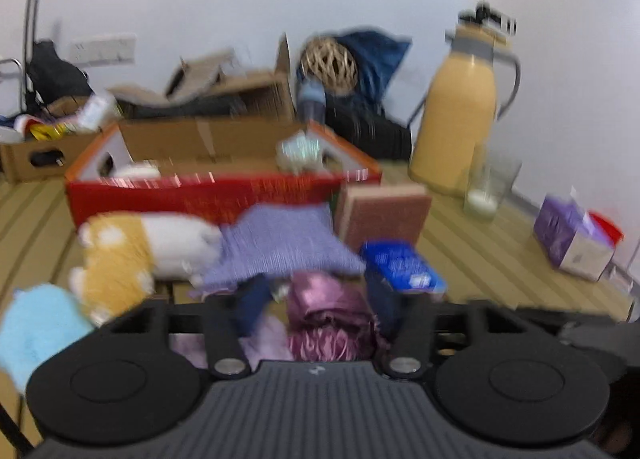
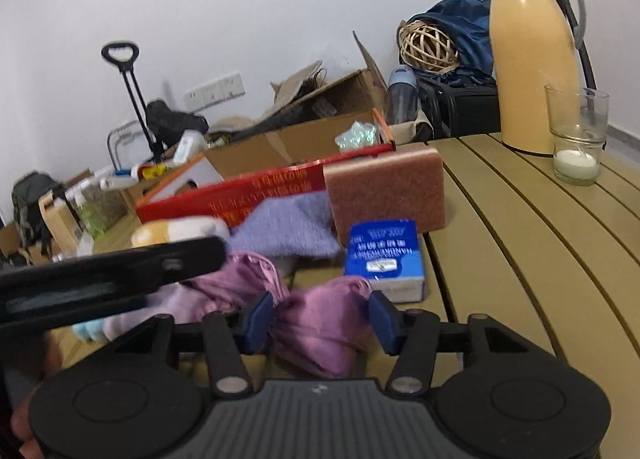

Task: Organize soft objects
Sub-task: 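Grasp the pink satin bow with both grippers, then lift the pink satin bow into the cardboard box and release it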

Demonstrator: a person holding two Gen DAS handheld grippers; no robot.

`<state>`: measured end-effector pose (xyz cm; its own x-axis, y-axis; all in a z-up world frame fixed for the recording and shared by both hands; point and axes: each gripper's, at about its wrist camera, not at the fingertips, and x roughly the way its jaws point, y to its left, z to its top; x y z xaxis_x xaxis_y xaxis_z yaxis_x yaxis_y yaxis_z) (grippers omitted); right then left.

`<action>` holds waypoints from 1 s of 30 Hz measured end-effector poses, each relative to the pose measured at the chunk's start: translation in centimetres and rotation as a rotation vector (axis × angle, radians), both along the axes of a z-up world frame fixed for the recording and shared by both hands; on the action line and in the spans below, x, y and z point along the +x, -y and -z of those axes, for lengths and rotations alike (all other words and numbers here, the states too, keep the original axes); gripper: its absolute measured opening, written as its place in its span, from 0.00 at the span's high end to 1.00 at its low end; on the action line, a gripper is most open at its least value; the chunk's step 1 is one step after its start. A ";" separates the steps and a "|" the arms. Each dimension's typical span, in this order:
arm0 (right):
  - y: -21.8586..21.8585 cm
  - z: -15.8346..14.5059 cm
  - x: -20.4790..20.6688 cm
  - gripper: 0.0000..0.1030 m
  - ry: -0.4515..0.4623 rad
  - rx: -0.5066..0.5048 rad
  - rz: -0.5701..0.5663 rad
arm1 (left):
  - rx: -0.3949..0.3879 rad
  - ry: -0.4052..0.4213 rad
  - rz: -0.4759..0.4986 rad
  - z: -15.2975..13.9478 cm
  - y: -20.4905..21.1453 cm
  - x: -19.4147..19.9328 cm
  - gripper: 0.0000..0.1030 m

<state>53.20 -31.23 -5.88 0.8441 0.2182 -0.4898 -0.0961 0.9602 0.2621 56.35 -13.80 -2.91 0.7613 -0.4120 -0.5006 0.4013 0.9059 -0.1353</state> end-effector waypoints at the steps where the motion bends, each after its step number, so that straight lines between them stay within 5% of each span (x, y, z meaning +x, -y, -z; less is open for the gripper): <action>1: 0.2 0.3 -0.1 0.56 -0.001 0.005 -0.013 | -0.004 -0.013 -0.006 0.7 -0.1 0.3 0.77; 4: 0.7 0.5 -0.1 0.74 0.002 0.043 -0.048 | -0.046 -0.010 -0.003 1.2 -0.4 0.4 0.88; 7: 0.2 0.2 -0.4 0.80 0.019 0.018 -0.054 | -0.072 0.034 0.028 1.0 -0.3 -0.2 0.90; 13: -0.6 -1.3 -2.0 0.83 0.090 -0.014 -0.059 | -0.136 0.036 0.035 -0.8 -0.8 -1.2 0.91; 18: -0.8 -7.0 -1.4 0.83 0.198 -0.035 -0.099 | -0.211 0.087 0.070 -6.5 -2.3 -0.7 0.91; 24: -2.8 -13.5 11.0 0.83 0.203 0.038 -0.221 | -0.221 0.089 0.009 -13.2 -5.0 9.7 0.91; 28: -5.4 -13.0 22.6 0.83 0.037 0.150 -0.240 | -0.187 -0.001 -0.065 -12.6 -7.6 20.5 0.91; 30: -7.6 -11.6 28.3 0.83 -0.033 0.122 -0.227 | -0.177 -0.065 -0.135 -11.0 -9.0 25.2 0.90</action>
